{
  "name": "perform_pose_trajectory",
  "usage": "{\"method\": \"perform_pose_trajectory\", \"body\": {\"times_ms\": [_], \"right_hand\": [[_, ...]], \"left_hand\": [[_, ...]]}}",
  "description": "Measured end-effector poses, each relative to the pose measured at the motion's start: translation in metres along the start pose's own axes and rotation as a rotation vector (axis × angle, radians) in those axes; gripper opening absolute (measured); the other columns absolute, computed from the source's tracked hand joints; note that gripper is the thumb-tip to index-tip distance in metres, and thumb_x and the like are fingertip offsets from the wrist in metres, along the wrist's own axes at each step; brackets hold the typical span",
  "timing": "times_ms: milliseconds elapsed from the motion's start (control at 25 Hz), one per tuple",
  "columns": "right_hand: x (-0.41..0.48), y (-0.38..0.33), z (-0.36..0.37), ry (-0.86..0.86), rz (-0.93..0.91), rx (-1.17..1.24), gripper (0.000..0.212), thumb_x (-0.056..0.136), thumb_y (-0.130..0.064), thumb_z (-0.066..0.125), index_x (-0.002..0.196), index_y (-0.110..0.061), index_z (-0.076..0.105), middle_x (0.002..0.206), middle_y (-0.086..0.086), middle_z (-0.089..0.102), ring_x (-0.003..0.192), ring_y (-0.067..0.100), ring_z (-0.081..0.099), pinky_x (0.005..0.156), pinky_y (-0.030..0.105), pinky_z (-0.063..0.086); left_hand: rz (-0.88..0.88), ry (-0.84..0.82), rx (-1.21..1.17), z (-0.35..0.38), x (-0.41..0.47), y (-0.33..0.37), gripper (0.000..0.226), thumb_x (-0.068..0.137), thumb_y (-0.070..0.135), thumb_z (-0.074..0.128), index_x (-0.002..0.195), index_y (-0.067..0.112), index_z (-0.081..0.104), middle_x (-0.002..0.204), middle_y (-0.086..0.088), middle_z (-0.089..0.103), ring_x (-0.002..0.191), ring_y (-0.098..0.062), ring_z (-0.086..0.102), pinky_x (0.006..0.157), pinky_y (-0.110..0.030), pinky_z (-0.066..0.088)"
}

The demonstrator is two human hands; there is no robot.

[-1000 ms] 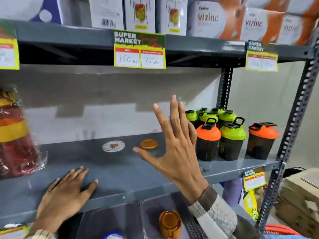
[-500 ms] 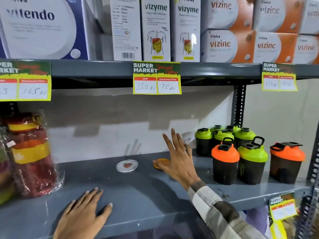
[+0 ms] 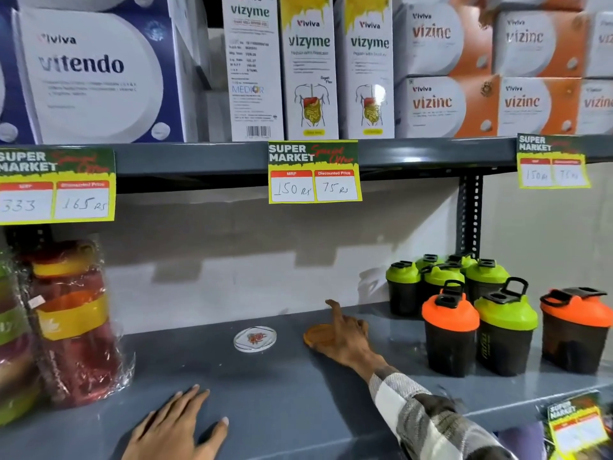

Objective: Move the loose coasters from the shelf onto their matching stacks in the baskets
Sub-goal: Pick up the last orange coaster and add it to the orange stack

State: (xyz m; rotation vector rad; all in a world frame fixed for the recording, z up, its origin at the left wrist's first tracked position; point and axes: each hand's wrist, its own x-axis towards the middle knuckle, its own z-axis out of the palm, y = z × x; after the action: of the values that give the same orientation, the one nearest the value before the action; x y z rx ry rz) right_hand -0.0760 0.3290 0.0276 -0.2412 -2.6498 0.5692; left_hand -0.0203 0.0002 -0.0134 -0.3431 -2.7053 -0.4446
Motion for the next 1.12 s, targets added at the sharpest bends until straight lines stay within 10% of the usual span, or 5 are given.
{"method": "perform_pose_trajectory", "body": {"times_ms": [240,600,1120], "right_hand": [[-0.033,-0.011,-0.04,0.272,-0.191,0.211,0.095,0.069,-0.055,0.084,0.141,-0.029,0.027,0.128,0.002,0.057,0.124,0.023,0.049,0.095,0.034,0.025],[-0.131,-0.037,-0.141,0.695,-0.433,0.277,0.094,0.061,-0.057,0.089,0.133,-0.031,0.034,0.127,-0.027,0.035,0.119,0.01,0.047,0.097,0.023,0.023],[-0.212,-0.053,-0.209,0.911,-0.543,0.24,0.095,0.061,-0.051,0.094,0.129,-0.026,0.032,0.135,0.005,0.056,0.114,0.028,0.06,0.087,0.062,0.04]], "left_hand": [[0.001,0.12,-0.026,-0.01,0.004,0.009,0.106,0.048,0.082,0.006,0.143,0.046,0.036,0.154,0.028,0.027,0.143,0.004,0.026,0.116,-0.025,0.023],[0.046,0.051,0.038,0.001,0.006,-0.002,0.094,0.061,0.082,0.024,0.139,0.036,0.05,0.151,0.015,0.044,0.139,-0.006,0.04,0.115,-0.034,0.032],[0.003,-0.097,0.026,0.013,0.013,-0.019,0.09,0.076,0.083,0.02,0.152,0.034,0.024,0.163,0.016,0.016,0.15,-0.009,0.013,0.12,-0.044,0.015]]}}
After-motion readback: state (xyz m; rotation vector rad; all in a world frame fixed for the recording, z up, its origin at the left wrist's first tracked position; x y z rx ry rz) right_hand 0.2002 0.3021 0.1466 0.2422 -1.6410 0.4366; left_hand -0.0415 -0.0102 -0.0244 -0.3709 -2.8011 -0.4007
